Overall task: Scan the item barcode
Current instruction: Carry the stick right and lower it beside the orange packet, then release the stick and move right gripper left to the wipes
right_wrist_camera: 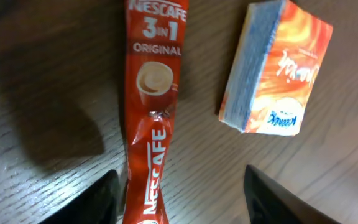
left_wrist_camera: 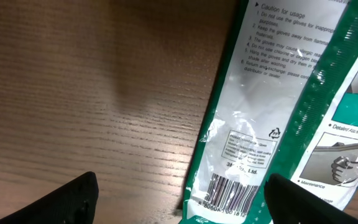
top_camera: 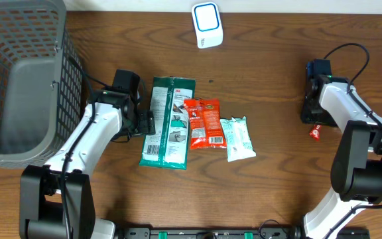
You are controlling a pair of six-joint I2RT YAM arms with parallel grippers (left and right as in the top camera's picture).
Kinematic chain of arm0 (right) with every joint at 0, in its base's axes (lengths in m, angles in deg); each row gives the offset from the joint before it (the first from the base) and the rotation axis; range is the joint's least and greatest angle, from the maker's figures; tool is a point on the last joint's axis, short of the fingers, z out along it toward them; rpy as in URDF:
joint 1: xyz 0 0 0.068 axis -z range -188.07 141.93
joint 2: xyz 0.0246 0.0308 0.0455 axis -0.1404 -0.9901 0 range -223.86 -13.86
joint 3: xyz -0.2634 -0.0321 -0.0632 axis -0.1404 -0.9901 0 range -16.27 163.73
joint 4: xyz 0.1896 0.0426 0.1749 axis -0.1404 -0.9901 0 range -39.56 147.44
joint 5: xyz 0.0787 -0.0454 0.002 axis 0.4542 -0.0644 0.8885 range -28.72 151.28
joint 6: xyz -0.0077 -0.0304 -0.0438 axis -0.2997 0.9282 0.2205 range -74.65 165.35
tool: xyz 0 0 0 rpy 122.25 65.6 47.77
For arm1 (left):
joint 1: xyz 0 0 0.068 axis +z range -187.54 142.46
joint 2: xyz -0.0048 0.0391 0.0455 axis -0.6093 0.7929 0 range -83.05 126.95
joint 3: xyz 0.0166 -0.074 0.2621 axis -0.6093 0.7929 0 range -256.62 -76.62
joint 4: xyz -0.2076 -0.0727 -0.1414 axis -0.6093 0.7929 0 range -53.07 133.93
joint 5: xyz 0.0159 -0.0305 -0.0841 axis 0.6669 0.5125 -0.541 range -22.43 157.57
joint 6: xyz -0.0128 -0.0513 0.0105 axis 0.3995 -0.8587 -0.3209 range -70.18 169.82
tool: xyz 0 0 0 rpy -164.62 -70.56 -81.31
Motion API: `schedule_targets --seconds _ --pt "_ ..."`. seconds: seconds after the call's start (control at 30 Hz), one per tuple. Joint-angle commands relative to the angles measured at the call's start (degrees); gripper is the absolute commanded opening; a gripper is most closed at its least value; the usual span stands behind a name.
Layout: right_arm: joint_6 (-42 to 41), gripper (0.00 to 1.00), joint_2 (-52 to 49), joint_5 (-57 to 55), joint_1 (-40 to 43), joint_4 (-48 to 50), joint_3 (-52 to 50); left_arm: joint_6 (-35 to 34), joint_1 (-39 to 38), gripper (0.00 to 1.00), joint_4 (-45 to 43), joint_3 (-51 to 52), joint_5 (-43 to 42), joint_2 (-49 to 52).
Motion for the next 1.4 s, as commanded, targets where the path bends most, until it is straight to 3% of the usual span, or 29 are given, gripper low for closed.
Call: schedule_targets --seconds 0.0,0.1,0.17,0.2,0.27,0.33,0.43,0.73,1.0,1.37 --pt "0.6 0.62 0.5 0.6 -0.1 0.2 -0.3 -0.2 0.0 0.86 0.2 -0.2 0.5 -0.1" --pt "0.6 0.61 0.5 7.5 -0.1 1.4 -0.3 -0.1 0.0 0.86 0.2 -0.2 0.5 -0.1" --pt "1.0 0.48 0.5 12.7 -0.1 2.3 -0.3 -0.2 0.0 0.87 0.2 -0.2 0.5 -0.1" --pt "1.3 0.32 0.5 15.4 -0.1 2.9 -0.3 -0.1 0.0 0.86 0.2 -0.2 0.5 -0.1" --pt "1.3 0.16 0.5 17.7 -0.1 3.6 -0.3 -0.1 0.0 0.86 0.2 -0.2 0.5 -0.1" --pt "1.2 0.07 0.5 18.7 -0.1 3.8 -0.3 -0.1 0.0 0.87 0.2 -0.2 0.5 -0.1" --pt "1.2 0.01 0.5 18.7 -0.1 3.7 -0.4 -0.1 0.0 0.86 0.2 -0.2 0.5 -0.1" --pt "1.2 0.01 0.5 13.7 1.7 8.8 -5.4 -0.2 0.0 0.86 0.2 -0.2 0.5 -0.1" --pt "1.2 0.01 0.5 11.0 8.8 12.5 -8.3 -0.2 0.0 0.86 0.2 -0.2 0.5 -0.1" --pt "4.9 0.09 0.8 25.7 10.7 11.6 -6.4 -0.1 0.0 0.87 0.2 -0.2 0.5 -0.1"
